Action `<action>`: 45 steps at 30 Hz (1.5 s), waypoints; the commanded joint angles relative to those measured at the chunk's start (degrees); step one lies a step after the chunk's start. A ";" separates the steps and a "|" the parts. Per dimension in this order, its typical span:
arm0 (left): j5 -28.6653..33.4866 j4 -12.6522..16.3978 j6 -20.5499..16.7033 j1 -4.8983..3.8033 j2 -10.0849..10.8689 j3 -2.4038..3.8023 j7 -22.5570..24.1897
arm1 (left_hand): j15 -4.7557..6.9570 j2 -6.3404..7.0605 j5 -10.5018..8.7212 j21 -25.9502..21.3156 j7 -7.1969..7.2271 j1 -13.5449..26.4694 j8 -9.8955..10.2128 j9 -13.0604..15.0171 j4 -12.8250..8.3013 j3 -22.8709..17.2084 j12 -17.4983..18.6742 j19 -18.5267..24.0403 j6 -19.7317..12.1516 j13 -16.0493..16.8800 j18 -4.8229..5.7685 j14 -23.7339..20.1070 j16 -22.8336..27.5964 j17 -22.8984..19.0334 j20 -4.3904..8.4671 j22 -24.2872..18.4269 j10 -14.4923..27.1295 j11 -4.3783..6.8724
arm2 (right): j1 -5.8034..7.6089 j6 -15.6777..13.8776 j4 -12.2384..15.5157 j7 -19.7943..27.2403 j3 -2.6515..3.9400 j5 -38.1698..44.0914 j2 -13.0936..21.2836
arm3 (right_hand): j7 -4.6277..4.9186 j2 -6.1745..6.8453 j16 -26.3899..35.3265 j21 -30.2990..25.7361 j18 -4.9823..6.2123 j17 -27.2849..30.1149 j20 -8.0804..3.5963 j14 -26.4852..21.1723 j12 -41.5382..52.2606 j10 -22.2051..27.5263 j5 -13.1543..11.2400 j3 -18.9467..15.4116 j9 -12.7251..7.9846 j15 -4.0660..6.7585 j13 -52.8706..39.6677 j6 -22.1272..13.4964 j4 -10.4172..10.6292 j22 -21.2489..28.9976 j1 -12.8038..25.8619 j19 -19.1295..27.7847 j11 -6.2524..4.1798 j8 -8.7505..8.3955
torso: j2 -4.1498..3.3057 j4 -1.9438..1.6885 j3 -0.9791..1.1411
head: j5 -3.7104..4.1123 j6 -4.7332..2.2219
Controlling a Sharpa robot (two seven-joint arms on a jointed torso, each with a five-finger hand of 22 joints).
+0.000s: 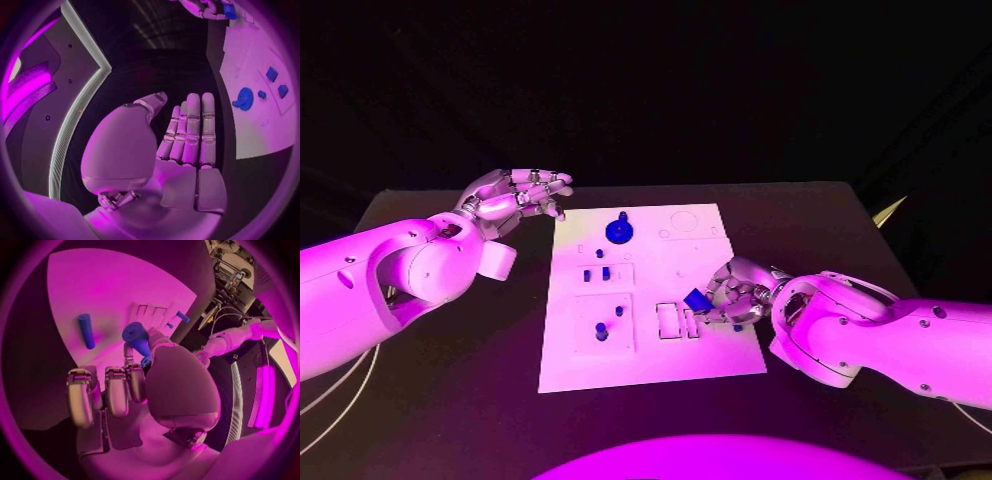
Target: Assemble the parts on the task board
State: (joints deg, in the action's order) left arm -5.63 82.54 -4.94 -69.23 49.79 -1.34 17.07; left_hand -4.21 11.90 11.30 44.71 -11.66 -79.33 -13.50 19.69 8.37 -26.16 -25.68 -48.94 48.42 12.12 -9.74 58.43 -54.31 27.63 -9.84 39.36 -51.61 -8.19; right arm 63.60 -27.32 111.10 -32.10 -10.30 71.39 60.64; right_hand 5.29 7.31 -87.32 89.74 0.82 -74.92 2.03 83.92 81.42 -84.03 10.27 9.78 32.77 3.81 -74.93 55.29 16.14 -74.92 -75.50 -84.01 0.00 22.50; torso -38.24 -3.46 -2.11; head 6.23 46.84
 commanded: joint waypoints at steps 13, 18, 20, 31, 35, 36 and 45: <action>-0.16 0.07 1.04 -0.03 -0.27 0.03 0.26 | 0.13 0.18 0.16 -0.34 -0.02 -0.57 0.10 0.07 -0.09 0.25 -0.24 -0.28 -0.42 -0.08 -0.73 -0.47 0.27 0.01 -0.08 -0.07 0.51 0.08 | -0.14 2.99 -0.98 -0.08 0.01 -5.16 -4.40 | -2.27 -0.24 -0.18 0.26 -0.82 -7.85 -0.59 4.74 -0.04 -1.84 0.02 2.34 0.94 0.94 -9.60 3.75 0.40 -15.08 5.17 -5.99 -1.14 2.31 | -0.05 -0.07 0.03 | -0.63 0.10; -0.16 0.07 1.05 -0.04 -0.29 0.03 0.25 | 0.13 0.18 0.16 -0.34 -0.02 -0.57 0.10 0.07 -0.09 0.25 -0.24 -0.28 -0.42 -0.08 -0.73 -0.47 0.27 0.01 -0.08 -0.07 0.51 0.08 | -0.14 2.89 -1.29 -0.38 0.01 -5.23 -5.21 | -2.52 0.00 -0.21 0.26 -0.82 -7.94 -0.79 4.76 0.48 -2.17 -0.02 2.64 1.30 1.14 -9.96 4.14 0.48 -15.08 7.19 -5.99 -1.37 3.04 | -0.07 0.00 0.03 | -0.73 0.23; -0.16 0.07 1.05 -0.04 -0.28 0.03 0.25 | 0.13 0.18 0.16 -0.34 -0.02 -0.57 0.10 0.07 -0.09 0.25 -0.24 -0.28 -0.42 -0.08 -0.73 -0.47 0.27 0.01 -0.08 -0.07 0.51 0.08 | -0.15 2.91 -1.40 -0.45 0.01 -5.25 -5.43 | -2.62 0.11 -0.27 0.26 -0.82 -8.14 -0.88 4.80 0.87 -2.40 -0.03 2.79 1.46 1.23 -10.23 4.26 0.50 -15.08 8.21 -5.99 -1.46 3.38 | -0.07 0.00 0.04 | -0.78 0.28; -0.16 0.08 1.01 -0.04 -0.22 0.03 0.22 | 0.13 0.18 0.16 -0.34 -0.02 -0.57 0.10 0.07 -0.09 0.25 -0.24 -0.28 -0.42 -0.08 -0.73 -0.47 0.27 0.01 -0.08 -0.07 0.51 0.08 | -0.28 4.08 -2.32 -0.98 0.01 -5.06 -6.40 | -2.76 0.24 -0.35 0.26 -0.82 -8.36 -1.01 4.84 1.32 -2.67 -0.03 3.08 1.72 1.34 -10.55 4.37 0.51 -15.08 10.03 -5.99 -1.58 3.94 | -0.08 -0.04 0.04 | -1.02 0.42; -0.16 0.12 1.03 -0.04 -0.24 0.03 0.20 | 0.13 0.18 0.16 -0.34 -0.02 -0.57 0.10 0.07 -0.09 0.25 -0.24 -0.28 -0.42 -0.08 -0.73 -0.47 0.27 0.01 -0.08 -0.07 0.51 0.08 | -0.34 4.24 -2.69 -1.04 0.01 -4.96 -6.72 | -2.78 0.30 -0.31 0.26 -0.82 -8.24 -1.04 4.82 1.34 -2.70 -0.06 3.10 1.83 1.37 -10.59 4.36 0.53 -15.08 11.16 -5.99 -1.60 4.17 | -0.06 -0.02 0.03 | -1.17 0.55; -0.16 0.15 1.06 -0.04 -0.25 0.03 0.19 | 0.13 0.18 0.16 -0.34 -0.02 -0.57 0.10 0.07 -0.09 0.25 -0.24 -0.28 -0.42 -0.08 -0.73 -0.47 0.27 0.01 -0.08 -0.07 0.51 0.08 | -0.35 4.23 -2.82 -1.04 0.01 -4.93 -6.87 | -2.79 0.35 -0.34 0.26 -0.82 -8.31 -1.05 4.83 1.37 -2.71 -0.06 3.10 1.85 1.38 -10.61 4.35 0.52 -15.08 11.36 -5.99 -1.60 4.22 | -0.06 -0.02 0.03 | -1.17 0.55; -0.16 0.17 1.04 -0.04 -0.23 0.03 0.16 | 0.09 0.11 0.15 -0.53 -0.05 -0.75 0.06 0.09 -0.05 0.34 -0.30 -0.30 -0.42 -0.11 -0.72 -0.64 0.41 -0.05 -0.08 -0.19 0.55 0.05 | -0.40 3.82 -3.85 -1.15 0.01 -4.16 -7.45 | -2.92 1.45 -0.37 0.26 -0.82 -8.43 -1.13 4.86 1.59 -2.86 -0.02 2.34 2.19 1.45 -10.83 4.27 0.61 -15.08 14.86 -5.99 -1.71 4.96 | -0.07 -0.03 0.06 | -1.27 0.41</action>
State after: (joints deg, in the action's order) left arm -5.69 82.56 -4.79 -69.24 49.64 -1.34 16.97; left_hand -4.00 12.14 11.30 44.31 -11.66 -79.56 -13.51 19.73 8.37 -26.17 -25.68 -48.93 48.42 12.07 -9.75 58.23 -54.09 27.62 -9.84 39.21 -51.61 -8.18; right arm 63.26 -24.18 107.34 -33.13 -10.30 66.36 53.27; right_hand 4.07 8.77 -87.32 89.74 0.82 -74.91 1.22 84.04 82.63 -84.02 10.05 12.50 34.98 4.94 -74.91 58.20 16.70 -74.90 -61.19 -84.01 -1.45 27.29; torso -38.31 -3.48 -2.05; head 4.98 47.25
